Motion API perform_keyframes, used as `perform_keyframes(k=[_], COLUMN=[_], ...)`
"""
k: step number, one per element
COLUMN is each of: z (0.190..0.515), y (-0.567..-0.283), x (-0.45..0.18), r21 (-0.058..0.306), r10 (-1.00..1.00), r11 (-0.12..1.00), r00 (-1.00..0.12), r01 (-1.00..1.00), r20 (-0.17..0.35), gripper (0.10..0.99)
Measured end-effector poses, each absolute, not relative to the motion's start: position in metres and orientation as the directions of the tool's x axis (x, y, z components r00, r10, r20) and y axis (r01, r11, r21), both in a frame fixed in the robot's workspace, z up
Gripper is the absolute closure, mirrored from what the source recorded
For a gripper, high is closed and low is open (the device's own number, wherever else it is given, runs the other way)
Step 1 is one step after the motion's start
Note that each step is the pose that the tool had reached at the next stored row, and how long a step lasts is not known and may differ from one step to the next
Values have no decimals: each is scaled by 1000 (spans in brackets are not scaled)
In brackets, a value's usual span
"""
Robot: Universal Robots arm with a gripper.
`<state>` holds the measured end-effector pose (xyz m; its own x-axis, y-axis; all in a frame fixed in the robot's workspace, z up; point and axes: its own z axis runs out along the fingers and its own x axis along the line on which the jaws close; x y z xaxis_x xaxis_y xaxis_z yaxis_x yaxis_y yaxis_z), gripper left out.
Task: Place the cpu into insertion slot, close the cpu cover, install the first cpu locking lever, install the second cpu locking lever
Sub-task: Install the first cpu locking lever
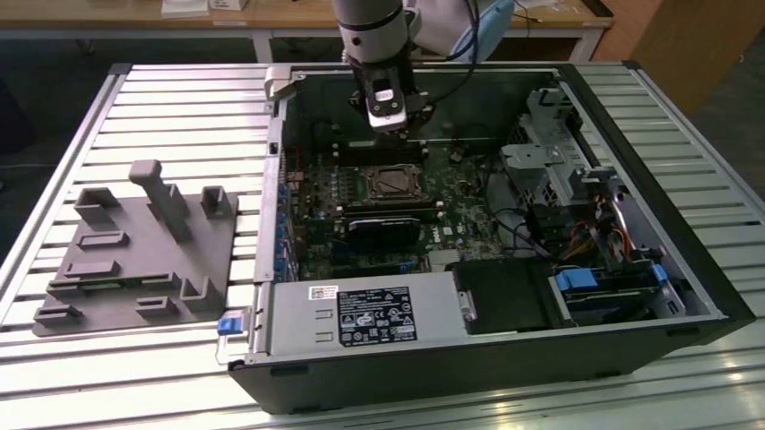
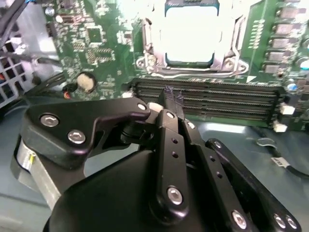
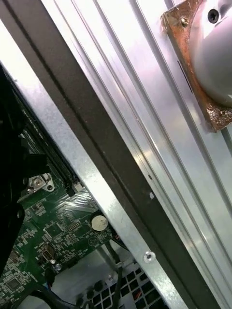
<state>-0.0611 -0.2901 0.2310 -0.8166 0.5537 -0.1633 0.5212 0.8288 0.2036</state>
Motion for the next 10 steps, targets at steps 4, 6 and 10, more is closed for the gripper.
perform_keyframes(k=[4, 6, 10], z=[231, 231, 231], y=[-290, -291, -293], x=[-58, -57, -55], r21=[155, 130, 89], r10=[548, 545, 541], r11=[835, 838, 841], r00=[-822, -825, -828], r01=[528, 530, 533], r20=[-154, -152, -149], gripper=[980, 980, 980])
